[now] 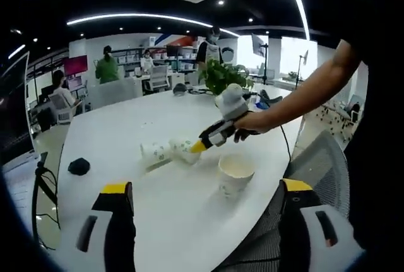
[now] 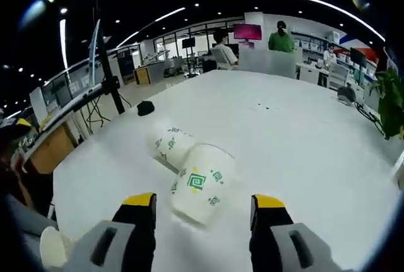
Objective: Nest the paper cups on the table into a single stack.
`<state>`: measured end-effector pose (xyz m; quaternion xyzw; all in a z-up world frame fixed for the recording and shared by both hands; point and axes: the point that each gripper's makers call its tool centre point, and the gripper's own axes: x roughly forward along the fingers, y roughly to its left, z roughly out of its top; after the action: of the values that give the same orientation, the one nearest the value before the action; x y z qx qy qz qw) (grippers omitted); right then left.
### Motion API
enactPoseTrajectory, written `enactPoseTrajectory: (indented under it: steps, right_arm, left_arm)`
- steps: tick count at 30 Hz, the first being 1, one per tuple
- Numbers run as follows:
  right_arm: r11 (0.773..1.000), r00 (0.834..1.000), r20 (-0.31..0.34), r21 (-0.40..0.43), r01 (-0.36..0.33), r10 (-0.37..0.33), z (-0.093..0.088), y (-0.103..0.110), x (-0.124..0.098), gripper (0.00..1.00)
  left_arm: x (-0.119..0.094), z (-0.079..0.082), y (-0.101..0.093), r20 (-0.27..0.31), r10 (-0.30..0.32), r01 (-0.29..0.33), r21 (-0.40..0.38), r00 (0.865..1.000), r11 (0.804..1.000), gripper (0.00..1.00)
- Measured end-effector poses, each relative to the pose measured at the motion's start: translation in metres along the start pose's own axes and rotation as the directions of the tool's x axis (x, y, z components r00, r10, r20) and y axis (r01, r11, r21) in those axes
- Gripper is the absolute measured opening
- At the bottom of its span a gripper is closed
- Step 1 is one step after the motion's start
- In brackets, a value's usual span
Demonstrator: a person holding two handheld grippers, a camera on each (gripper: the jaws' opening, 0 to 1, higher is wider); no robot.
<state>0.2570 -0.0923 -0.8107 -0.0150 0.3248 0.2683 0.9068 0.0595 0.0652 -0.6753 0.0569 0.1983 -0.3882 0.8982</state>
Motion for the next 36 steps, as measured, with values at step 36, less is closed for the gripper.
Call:
enactPoseTrajectory:
  steps: [36]
  right_arm:
    - [0.996, 0.998, 0.016, 0.052, 0.067, -0.068, -0.003, -0.007, -0.007, 0.37]
  left_arm:
    - [0.017, 0.002, 0.0, 0.019, 0.001, 0.0, -0.063, 1.0, 0.998, 0.97]
